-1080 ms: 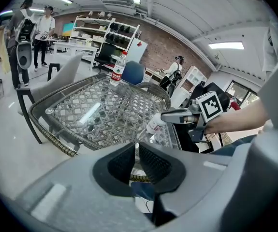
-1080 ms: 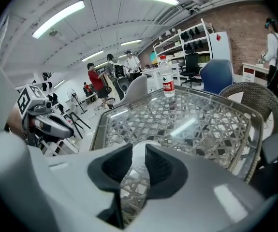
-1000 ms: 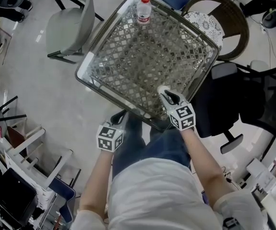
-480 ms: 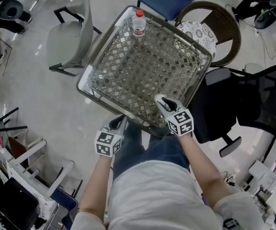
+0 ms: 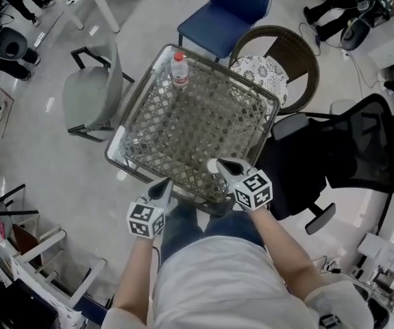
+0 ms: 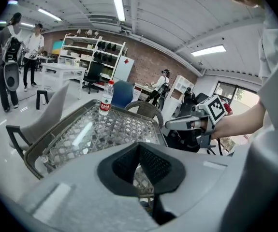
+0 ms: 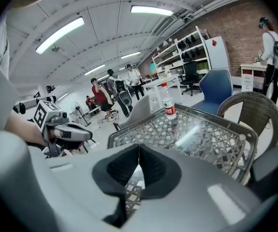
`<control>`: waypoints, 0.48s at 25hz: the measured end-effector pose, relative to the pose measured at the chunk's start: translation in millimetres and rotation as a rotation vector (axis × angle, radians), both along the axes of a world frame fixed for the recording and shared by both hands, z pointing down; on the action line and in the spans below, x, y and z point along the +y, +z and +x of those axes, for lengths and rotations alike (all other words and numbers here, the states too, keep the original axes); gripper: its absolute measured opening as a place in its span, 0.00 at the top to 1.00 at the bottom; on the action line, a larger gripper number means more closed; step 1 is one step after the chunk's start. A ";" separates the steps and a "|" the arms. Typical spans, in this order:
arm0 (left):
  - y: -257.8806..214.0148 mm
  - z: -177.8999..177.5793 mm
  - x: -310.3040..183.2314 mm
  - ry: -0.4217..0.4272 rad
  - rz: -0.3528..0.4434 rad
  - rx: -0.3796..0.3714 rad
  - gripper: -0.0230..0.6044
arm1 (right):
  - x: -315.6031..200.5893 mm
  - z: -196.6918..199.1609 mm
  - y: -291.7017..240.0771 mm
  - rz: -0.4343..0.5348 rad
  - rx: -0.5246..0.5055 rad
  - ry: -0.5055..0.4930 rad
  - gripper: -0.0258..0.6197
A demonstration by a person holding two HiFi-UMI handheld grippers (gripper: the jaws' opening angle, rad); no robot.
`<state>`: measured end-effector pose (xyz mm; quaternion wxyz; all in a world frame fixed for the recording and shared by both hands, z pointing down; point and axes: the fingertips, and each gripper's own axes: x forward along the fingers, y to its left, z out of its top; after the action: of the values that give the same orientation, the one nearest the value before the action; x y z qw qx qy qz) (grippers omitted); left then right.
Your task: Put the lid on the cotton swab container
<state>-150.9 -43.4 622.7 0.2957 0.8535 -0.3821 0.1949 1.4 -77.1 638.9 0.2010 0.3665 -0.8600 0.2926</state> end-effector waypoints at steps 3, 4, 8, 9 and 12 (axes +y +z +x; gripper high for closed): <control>-20.3 9.3 -11.7 0.013 0.040 0.002 0.95 | -3.9 4.5 -22.9 0.018 -0.020 0.012 0.95; -27.7 12.0 -15.3 0.011 0.049 0.007 0.95 | -4.8 5.7 -31.4 0.026 -0.026 0.014 0.96; -60.3 20.4 -33.0 0.003 0.102 0.028 0.95 | -15.4 8.5 -69.9 0.080 -0.056 0.016 0.96; -68.8 22.1 -37.3 0.004 0.119 0.032 0.95 | -18.8 9.3 -79.8 0.096 -0.061 0.016 0.96; -94.8 26.6 -49.7 0.007 0.165 0.044 0.95 | -28.8 12.2 -107.5 0.140 -0.073 0.014 0.96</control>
<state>-124.3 -93.1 527.9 0.2319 0.8804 -0.3874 0.1451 13.6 -105.9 531.4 0.1412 0.3746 -0.8826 0.2465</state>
